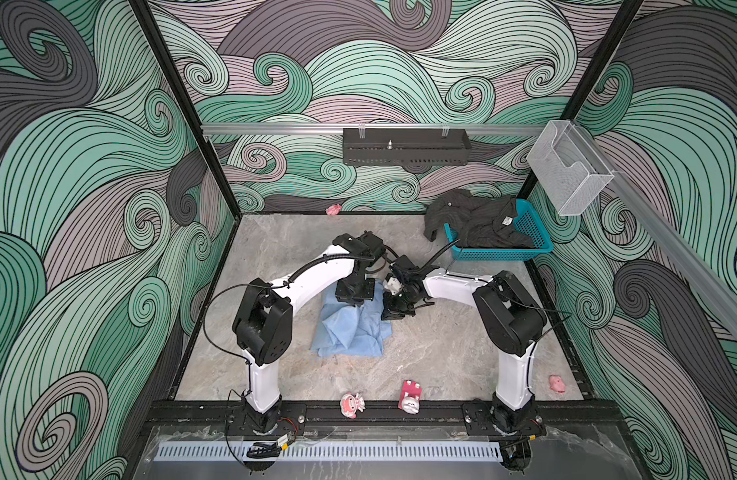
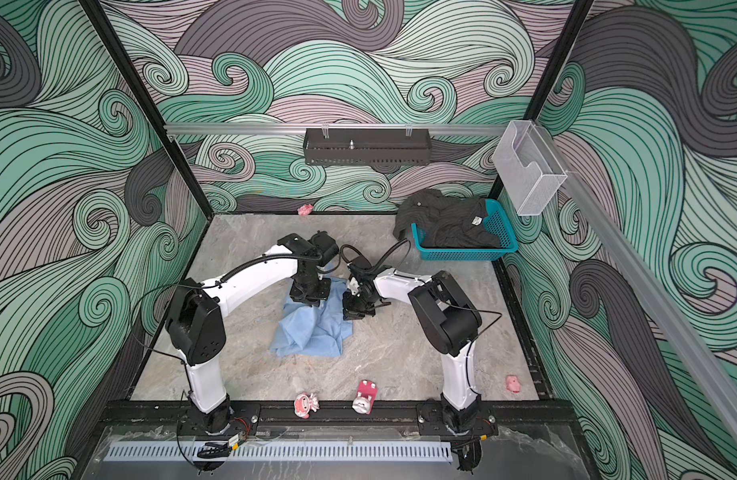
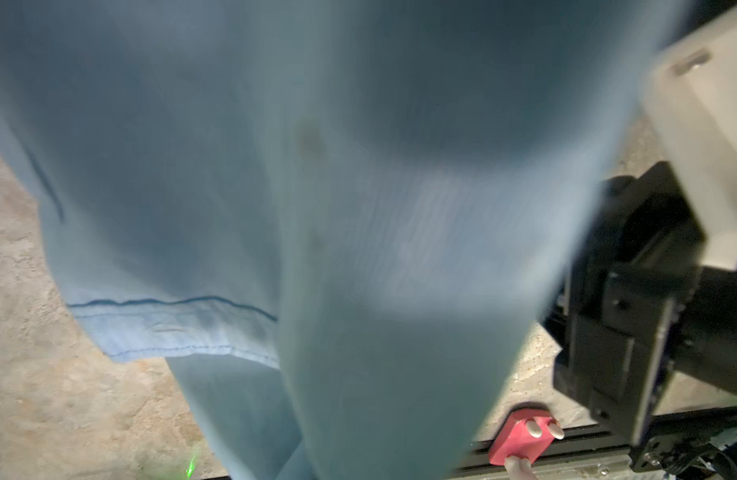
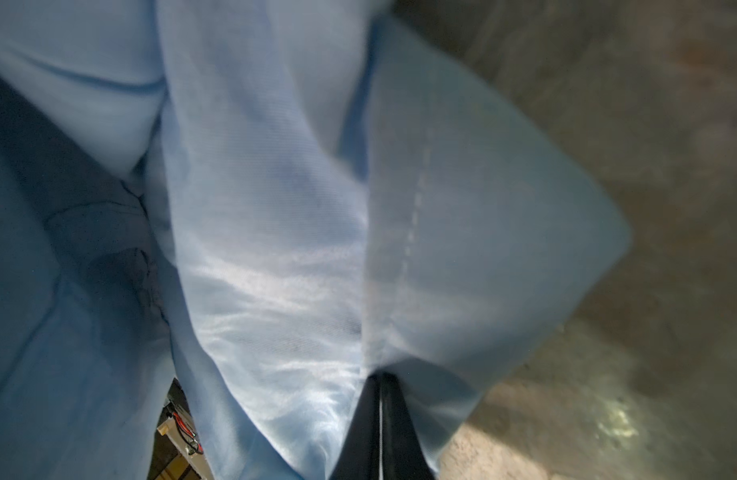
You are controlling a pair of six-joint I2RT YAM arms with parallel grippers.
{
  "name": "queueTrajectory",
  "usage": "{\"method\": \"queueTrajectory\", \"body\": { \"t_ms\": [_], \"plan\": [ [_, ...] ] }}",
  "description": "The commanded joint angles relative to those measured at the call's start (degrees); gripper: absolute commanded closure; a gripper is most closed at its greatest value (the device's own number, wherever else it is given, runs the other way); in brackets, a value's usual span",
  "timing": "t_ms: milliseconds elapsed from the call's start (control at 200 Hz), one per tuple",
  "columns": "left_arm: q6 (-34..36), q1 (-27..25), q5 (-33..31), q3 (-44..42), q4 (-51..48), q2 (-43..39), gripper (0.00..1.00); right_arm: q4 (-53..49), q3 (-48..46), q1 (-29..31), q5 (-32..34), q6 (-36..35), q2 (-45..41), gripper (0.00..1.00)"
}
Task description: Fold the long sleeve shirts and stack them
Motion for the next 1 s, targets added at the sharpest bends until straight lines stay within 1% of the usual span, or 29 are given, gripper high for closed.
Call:
{"method": "queueTrajectory", "body": {
  "t_ms": [0, 125, 260, 370, 545, 811, 996],
  "plan": [
    [-2.66, -0.97, -1.04, 2.33, 1.19, 2.88, 1.00, 0.13, -1.79, -0.08, 0.93, 0.51, 0.26, 0.92],
    [-3.15, -1.17, -1.21, 2.42, 3.56, 5.79, 1.00, -0.13, -2.38, -0.97, 0.99, 0.93, -3.87, 0.91],
    [-3.15, -1.30, -1.65, 2.65, 4.56, 7.79, 1.00, -0.59, -4.67, -3.33, 1.21, 1.38, -9.19, 0.82],
    [-3.06, -1.25, -1.91, 2.51, 5.10, 8.23, 1.00, -1.01, -6.74, -5.24, 1.28, 1.25, -11.51, 0.80],
    [-3.00, -1.49, -1.74, 2.86, 5.21, 8.83, 1.00, 0.31, -8.25, -5.68, -0.16, 1.73, -8.46, 0.81],
    [-3.32, -2.22, -0.91, 3.86, 5.22, 10.01, 1.00, 0.80, -6.98, -4.22, -1.43, 2.18, -3.55, 0.84],
    [-3.43, -2.92, -0.16, 5.02, 5.36, 10.79, 0.96, 0.82, -6.62, -3.66, -1.84, 2.12, -2.80, 0.85]
  ]
}}
